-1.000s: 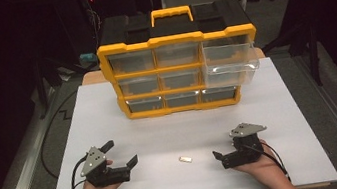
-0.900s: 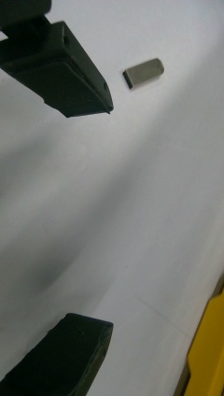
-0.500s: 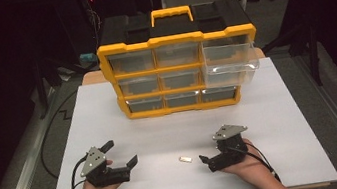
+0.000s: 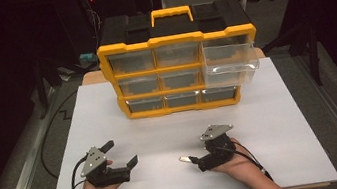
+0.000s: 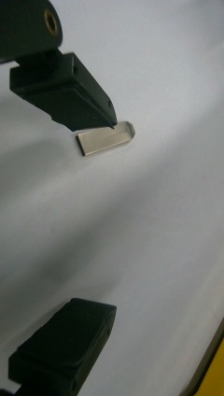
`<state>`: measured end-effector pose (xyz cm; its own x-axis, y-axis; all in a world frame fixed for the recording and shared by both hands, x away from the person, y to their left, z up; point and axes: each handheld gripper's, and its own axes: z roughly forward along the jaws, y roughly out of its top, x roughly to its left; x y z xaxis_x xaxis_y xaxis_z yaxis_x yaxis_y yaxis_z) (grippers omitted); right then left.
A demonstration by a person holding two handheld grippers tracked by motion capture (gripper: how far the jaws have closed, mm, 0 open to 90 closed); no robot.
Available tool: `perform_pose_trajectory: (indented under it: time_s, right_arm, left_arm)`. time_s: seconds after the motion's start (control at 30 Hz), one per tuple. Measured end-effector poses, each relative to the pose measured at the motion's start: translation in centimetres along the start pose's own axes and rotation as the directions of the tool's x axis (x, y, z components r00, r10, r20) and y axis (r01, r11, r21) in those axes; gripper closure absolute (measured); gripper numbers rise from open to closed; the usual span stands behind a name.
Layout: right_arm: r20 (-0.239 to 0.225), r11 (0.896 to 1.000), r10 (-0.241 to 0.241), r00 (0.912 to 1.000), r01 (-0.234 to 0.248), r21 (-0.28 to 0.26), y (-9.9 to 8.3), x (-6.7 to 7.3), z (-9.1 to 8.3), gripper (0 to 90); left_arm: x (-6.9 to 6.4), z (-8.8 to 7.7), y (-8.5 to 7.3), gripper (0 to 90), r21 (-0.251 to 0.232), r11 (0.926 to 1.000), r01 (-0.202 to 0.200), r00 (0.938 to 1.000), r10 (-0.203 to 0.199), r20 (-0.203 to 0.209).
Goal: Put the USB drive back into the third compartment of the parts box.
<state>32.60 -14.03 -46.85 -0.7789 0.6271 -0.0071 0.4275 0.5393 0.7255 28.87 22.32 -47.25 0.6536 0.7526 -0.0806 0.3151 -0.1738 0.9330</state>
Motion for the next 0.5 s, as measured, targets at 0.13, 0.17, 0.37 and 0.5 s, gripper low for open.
perform_pose_trajectory:
  time_s: [0.13,0.17,0.37,0.5]
  right_arm:
    - [-0.024,1.0,-0.018,0.9996,0.018,0.004,0.5,0.3,0.5,15.2]
    - [-0.028,1.0,-0.019,0.9994,0.019,0.004,0.6,0.4,0.6,16.2]
    - [-0.064,0.999,-0.042,0.997,0.042,-0.005,1.5,1.0,1.1,25.8]
    - [-0.095,0.999,-0.048,0.9943,0.048,0.006,1.7,1.3,1.4,36.1]
  left_arm:
    - [0.0,0.0,0.0,0.4,0.001,1.0,-0.001,1.0,0.001,0.001]
    - [0.0,0.0,0.0,0.3,0.001,1.0,-0.002,1.0,0.002,0.0]
    - [0.0,0.0,0.0,0.4,-0.003,1.0,-0.002,1.0,0.002,0.002]
    - [0.0,0.0,0.0,0.4,-0.003,1.0,-0.002,1.0,0.002,0.003]
